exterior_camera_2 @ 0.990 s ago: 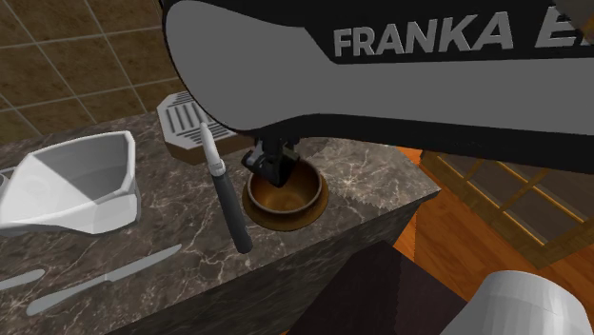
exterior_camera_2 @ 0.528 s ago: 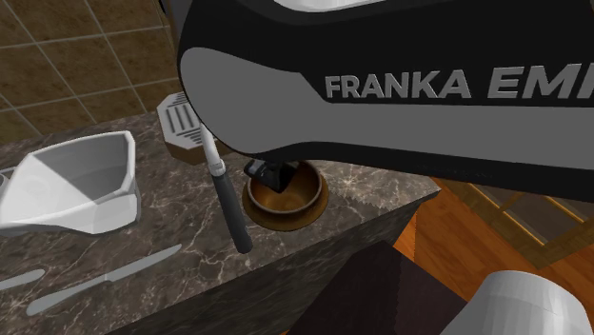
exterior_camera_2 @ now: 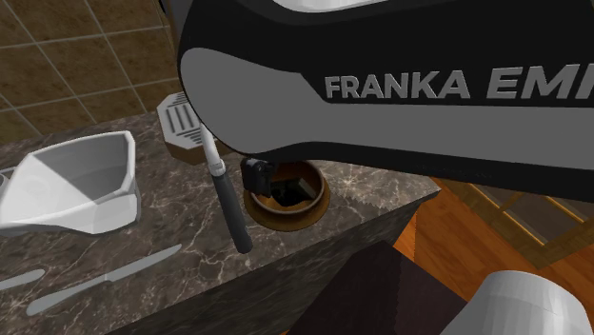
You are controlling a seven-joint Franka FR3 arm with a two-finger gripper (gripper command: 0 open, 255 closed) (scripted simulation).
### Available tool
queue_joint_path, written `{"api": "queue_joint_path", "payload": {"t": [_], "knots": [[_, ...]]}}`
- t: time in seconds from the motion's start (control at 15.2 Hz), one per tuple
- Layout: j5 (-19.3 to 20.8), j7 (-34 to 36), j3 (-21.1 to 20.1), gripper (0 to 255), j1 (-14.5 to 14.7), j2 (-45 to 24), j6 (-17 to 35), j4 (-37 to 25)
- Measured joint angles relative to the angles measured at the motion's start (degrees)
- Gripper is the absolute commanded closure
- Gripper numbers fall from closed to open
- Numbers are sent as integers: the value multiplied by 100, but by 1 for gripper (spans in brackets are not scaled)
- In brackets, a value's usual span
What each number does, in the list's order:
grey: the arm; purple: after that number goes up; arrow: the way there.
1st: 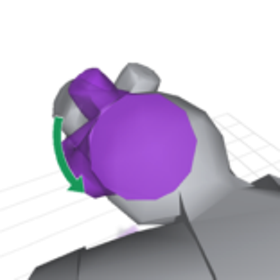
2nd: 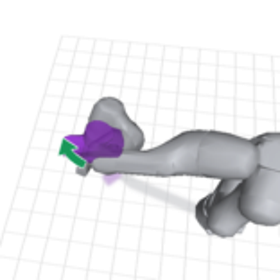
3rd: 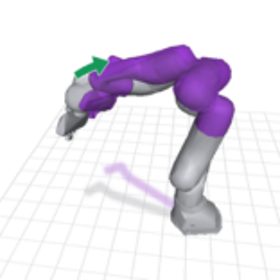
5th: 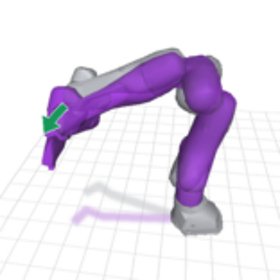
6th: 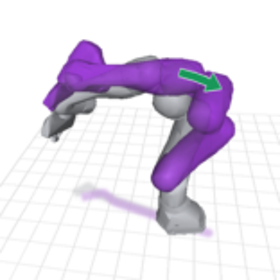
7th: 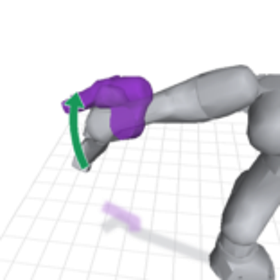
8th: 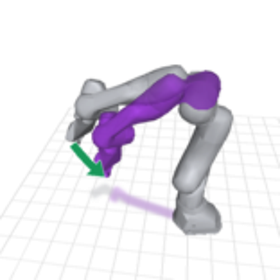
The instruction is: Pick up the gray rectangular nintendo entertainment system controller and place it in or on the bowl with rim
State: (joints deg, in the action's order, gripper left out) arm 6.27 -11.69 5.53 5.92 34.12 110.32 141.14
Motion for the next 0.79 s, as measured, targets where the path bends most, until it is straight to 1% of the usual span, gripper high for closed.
{"api": "queue_joint_path", "payload": {"t": [0.13, 0.26, 0.4, 0.79], "knots": [[-5, -5, -4, 0, 2, -1, -83, -85], [-27, -12, -32, 0, 11, 68, -444, -386], [-45, -8, -57, 0, 22, 68, -670, -607], [-49, -12, -60, 0, 22, 75, -748, -671]]}}
